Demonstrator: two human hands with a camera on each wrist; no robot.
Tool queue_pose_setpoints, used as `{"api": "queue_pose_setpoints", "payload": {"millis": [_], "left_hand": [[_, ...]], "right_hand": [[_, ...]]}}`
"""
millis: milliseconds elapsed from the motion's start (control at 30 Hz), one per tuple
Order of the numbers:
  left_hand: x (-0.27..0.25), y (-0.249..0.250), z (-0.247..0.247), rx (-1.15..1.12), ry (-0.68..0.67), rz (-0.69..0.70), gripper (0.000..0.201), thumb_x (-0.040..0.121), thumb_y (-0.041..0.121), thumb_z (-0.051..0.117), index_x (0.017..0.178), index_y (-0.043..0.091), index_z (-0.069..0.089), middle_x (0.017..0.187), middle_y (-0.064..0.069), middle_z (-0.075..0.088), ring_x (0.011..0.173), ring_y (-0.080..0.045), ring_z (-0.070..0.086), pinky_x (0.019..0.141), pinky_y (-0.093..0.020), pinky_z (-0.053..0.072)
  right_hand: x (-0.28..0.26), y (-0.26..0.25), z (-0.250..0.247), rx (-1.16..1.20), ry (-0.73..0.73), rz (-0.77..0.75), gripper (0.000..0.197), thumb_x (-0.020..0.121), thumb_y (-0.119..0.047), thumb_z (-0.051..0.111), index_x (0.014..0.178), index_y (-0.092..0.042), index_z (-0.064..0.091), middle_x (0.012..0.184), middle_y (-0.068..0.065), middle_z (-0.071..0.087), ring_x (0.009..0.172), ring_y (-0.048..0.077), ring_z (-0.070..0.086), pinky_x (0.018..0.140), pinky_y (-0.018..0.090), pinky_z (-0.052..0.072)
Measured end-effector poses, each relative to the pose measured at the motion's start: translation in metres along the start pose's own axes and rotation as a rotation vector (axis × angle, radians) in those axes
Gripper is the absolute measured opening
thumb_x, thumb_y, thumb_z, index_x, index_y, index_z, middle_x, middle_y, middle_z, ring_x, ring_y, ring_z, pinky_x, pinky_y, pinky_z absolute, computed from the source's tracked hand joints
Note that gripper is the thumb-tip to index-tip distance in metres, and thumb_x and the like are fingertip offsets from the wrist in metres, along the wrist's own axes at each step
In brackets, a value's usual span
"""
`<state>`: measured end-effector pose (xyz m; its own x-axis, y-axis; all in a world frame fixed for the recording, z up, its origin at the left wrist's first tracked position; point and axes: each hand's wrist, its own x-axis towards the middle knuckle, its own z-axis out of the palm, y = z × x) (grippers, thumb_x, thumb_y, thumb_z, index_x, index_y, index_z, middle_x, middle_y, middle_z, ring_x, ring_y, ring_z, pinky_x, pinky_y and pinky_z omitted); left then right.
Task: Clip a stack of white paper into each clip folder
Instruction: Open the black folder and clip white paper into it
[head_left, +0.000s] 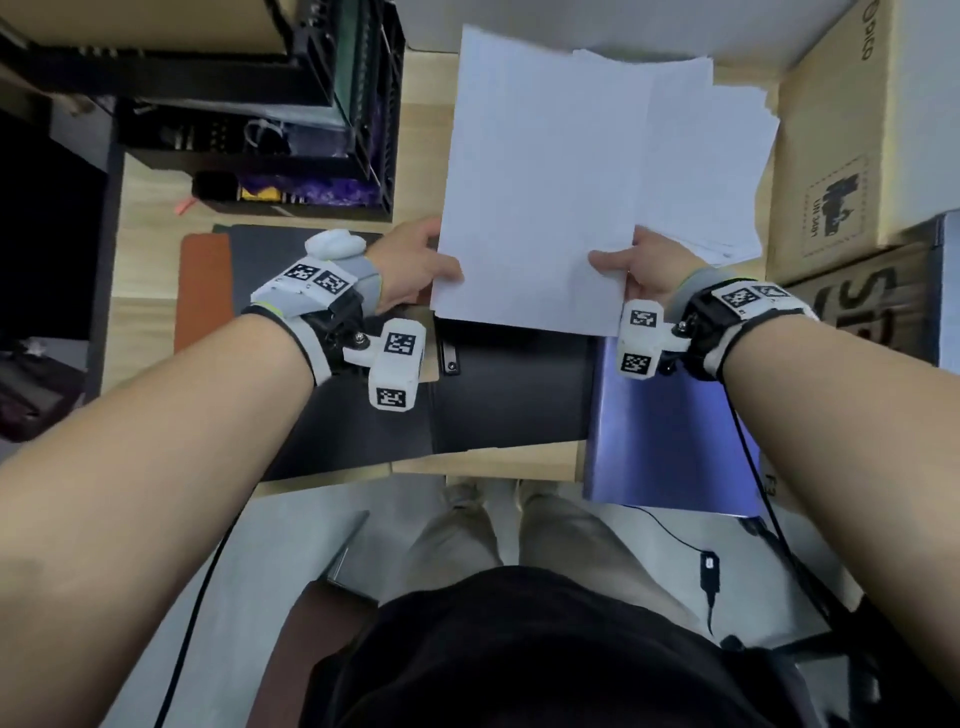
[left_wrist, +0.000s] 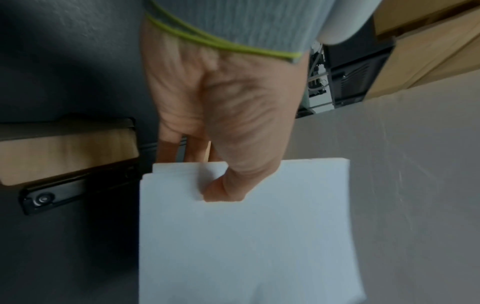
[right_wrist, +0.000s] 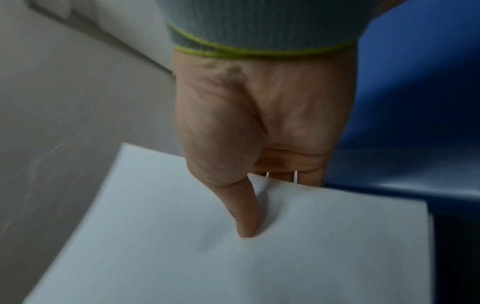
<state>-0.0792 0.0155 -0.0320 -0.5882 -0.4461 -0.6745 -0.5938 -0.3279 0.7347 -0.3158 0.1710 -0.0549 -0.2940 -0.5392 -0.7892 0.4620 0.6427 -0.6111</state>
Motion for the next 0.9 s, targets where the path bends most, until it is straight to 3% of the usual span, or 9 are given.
{"api": "queue_pose_setpoints", "payload": {"millis": [67, 167, 233, 300, 400, 500, 700, 800, 900], "left_hand": [[0.004, -0.007, -0.003, 0.017, 0.062, -0.014, 0.048, 0.083, -0.007, 0.060, 0.119, 0.024, 0.060, 0.114, -0.002, 0.070, 0.106, -0.024, 0.068, 0.084, -0.038, 0.058], [0.013, -0.006, -0.005, 0.029, 0.221, 0.028, 0.042, 0.079, -0.003, 0.069, 0.116, 0.018, 0.065, 0.113, -0.005, 0.070, 0.105, -0.023, 0.068, 0.094, -0.043, 0.055], [0.017, -0.003, -0.006, 0.037, 0.317, 0.066, 0.037, 0.079, 0.007, 0.075, 0.114, 0.014, 0.067, 0.114, -0.005, 0.071, 0.104, -0.021, 0.068, 0.095, -0.042, 0.054], [0.017, 0.002, -0.004, 0.073, 0.372, 0.109, 0.037, 0.080, 0.016, 0.077, 0.116, 0.012, 0.068, 0.117, -0.004, 0.070, 0.105, -0.019, 0.067, 0.095, -0.039, 0.054], [0.013, 0.010, 0.000, 0.166, 0.433, 0.237, 0.033, 0.086, 0.017, 0.073, 0.118, 0.008, 0.068, 0.116, -0.003, 0.070, 0.103, -0.015, 0.067, 0.089, -0.023, 0.051], [0.010, 0.016, 0.002, 0.238, 0.450, 0.293, 0.028, 0.089, 0.016, 0.070, 0.116, 0.009, 0.069, 0.107, 0.005, 0.068, 0.096, -0.010, 0.065, 0.075, -0.009, 0.045], [0.005, 0.008, -0.004, 0.271, 0.390, 0.254, 0.054, 0.073, 0.023, 0.085, 0.122, 0.014, 0.063, 0.114, 0.005, 0.069, 0.103, -0.012, 0.066, 0.095, -0.030, 0.051], [0.004, 0.007, -0.003, 0.209, 0.345, 0.237, 0.059, 0.071, 0.017, 0.087, 0.124, 0.012, 0.062, 0.118, 0.003, 0.069, 0.106, -0.012, 0.065, 0.099, -0.032, 0.051], [0.003, 0.007, 0.002, 0.201, 0.349, 0.228, 0.056, 0.075, 0.013, 0.084, 0.126, 0.008, 0.061, 0.118, 0.003, 0.065, 0.106, -0.011, 0.061, 0.098, -0.026, 0.046]], "right_hand": [[-0.001, 0.001, 0.002, -0.052, 0.035, -0.060, 0.037, 0.090, 0.008, 0.062, 0.123, -0.009, 0.060, 0.109, 0.008, 0.072, 0.096, 0.027, 0.072, 0.071, 0.039, 0.061], [0.001, 0.003, 0.006, -0.113, 0.096, -0.161, 0.040, 0.080, 0.007, 0.071, 0.116, -0.009, 0.067, 0.110, 0.009, 0.074, 0.101, 0.028, 0.071, 0.089, 0.044, 0.058], [0.002, 0.004, 0.009, -0.138, 0.123, -0.208, 0.032, 0.077, 0.008, 0.072, 0.102, -0.013, 0.071, 0.107, 0.011, 0.074, 0.100, 0.030, 0.071, 0.093, 0.046, 0.056], [0.000, 0.003, 0.012, -0.145, 0.152, -0.248, 0.029, 0.078, 0.011, 0.069, 0.094, -0.013, 0.072, 0.105, 0.012, 0.074, 0.100, 0.030, 0.071, 0.093, 0.044, 0.056], [-0.005, -0.002, 0.017, -0.159, 0.164, -0.308, 0.032, 0.079, 0.012, 0.068, 0.106, -0.004, 0.072, 0.108, 0.013, 0.072, 0.102, 0.029, 0.070, 0.092, 0.036, 0.056], [-0.006, -0.006, 0.018, -0.194, 0.202, -0.352, 0.037, 0.078, 0.008, 0.071, 0.113, -0.004, 0.070, 0.110, 0.010, 0.072, 0.099, 0.024, 0.069, 0.090, 0.029, 0.055], [-0.012, -0.005, 0.018, -0.175, 0.183, -0.369, 0.033, 0.074, 0.006, 0.077, 0.105, -0.005, 0.073, 0.105, 0.007, 0.074, 0.096, 0.018, 0.072, 0.087, 0.026, 0.056], [-0.013, -0.005, 0.020, -0.143, 0.154, -0.381, 0.030, 0.072, 0.004, 0.080, 0.096, -0.012, 0.073, 0.100, 0.003, 0.076, 0.093, 0.016, 0.073, 0.087, 0.028, 0.057], [-0.013, -0.006, 0.023, -0.154, 0.133, -0.391, 0.033, 0.071, 0.002, 0.082, 0.101, -0.010, 0.073, 0.104, 0.004, 0.076, 0.098, 0.018, 0.073, 0.092, 0.030, 0.056]]}}
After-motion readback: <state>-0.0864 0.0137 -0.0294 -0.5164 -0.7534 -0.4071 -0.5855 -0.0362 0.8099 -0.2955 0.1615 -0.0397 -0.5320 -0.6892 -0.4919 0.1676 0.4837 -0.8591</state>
